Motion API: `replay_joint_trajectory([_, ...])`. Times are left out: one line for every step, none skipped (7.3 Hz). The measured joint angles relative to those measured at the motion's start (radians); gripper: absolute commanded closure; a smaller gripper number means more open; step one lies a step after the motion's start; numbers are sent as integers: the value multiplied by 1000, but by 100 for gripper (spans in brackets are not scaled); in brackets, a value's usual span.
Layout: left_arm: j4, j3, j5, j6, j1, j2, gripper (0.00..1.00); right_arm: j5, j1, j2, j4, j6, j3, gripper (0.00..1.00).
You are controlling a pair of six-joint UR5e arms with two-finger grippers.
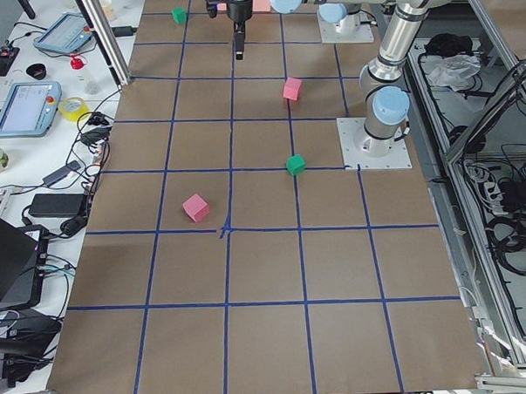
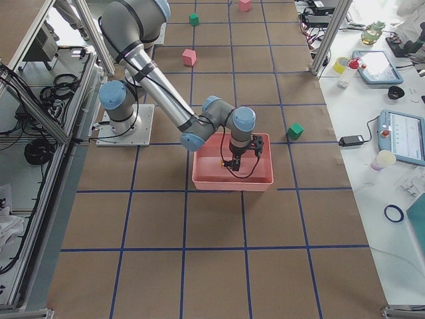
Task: Align button upright
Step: 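Lower the right gripper into the tray and grasp the button switch, then lift the button switch out of the tray with the right gripper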
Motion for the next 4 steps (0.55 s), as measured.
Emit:
replay_joint_trajectory([-1,0,0,-1,0,1,0,0,0,7,-8,0,1,11])
replay_joint_trajectory([-1,-1,0,-1,-1,1,0,0,0,10,-12,0,5,27])
replay_joint_trajectory([-1,-1,0,-1,-1,2,0,-2,0,11,-14,-1,6,39])
replay_joint_trajectory([-2,-2,0,-1,-2,3,0,-6,0,12,-15,-1,7,54])
